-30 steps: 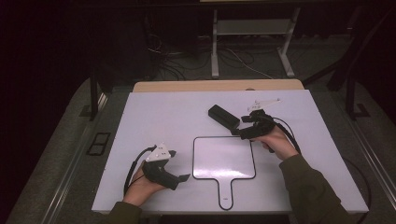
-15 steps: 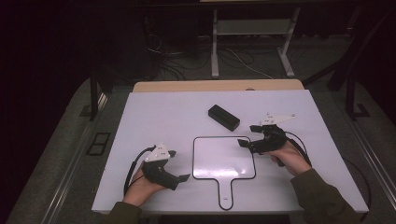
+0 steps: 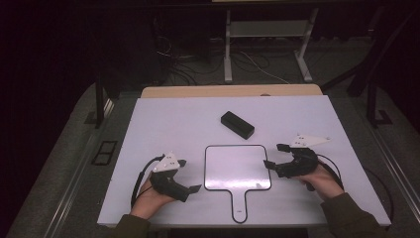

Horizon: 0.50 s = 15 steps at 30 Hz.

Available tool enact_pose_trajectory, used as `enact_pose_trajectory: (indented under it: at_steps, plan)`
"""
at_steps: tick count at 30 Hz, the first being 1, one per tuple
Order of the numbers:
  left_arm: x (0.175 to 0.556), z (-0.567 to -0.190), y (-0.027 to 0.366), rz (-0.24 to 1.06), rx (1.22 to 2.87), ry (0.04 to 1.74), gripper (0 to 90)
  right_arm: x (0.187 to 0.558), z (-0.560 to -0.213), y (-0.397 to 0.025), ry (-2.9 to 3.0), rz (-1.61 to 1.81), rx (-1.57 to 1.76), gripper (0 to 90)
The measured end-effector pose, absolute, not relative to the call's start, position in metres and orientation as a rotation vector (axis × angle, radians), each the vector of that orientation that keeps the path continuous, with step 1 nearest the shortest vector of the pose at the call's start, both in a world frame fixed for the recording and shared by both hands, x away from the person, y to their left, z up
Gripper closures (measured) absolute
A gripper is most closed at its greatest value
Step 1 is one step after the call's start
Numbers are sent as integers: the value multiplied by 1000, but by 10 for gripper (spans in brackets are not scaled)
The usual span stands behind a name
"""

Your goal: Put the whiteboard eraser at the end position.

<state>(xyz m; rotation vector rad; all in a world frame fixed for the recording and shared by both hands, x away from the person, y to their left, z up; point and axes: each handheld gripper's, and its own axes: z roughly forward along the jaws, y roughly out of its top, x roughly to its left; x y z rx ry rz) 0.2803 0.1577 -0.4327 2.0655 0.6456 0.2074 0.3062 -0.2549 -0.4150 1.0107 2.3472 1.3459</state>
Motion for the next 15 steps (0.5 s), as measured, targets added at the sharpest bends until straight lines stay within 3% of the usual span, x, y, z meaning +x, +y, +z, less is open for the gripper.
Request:
enact_pose_trajectory:
  at_steps: [15]
  plan:
    - [279,-430,158,217,2060,645,0,277,-427,-278,2319,1359,1046,158]
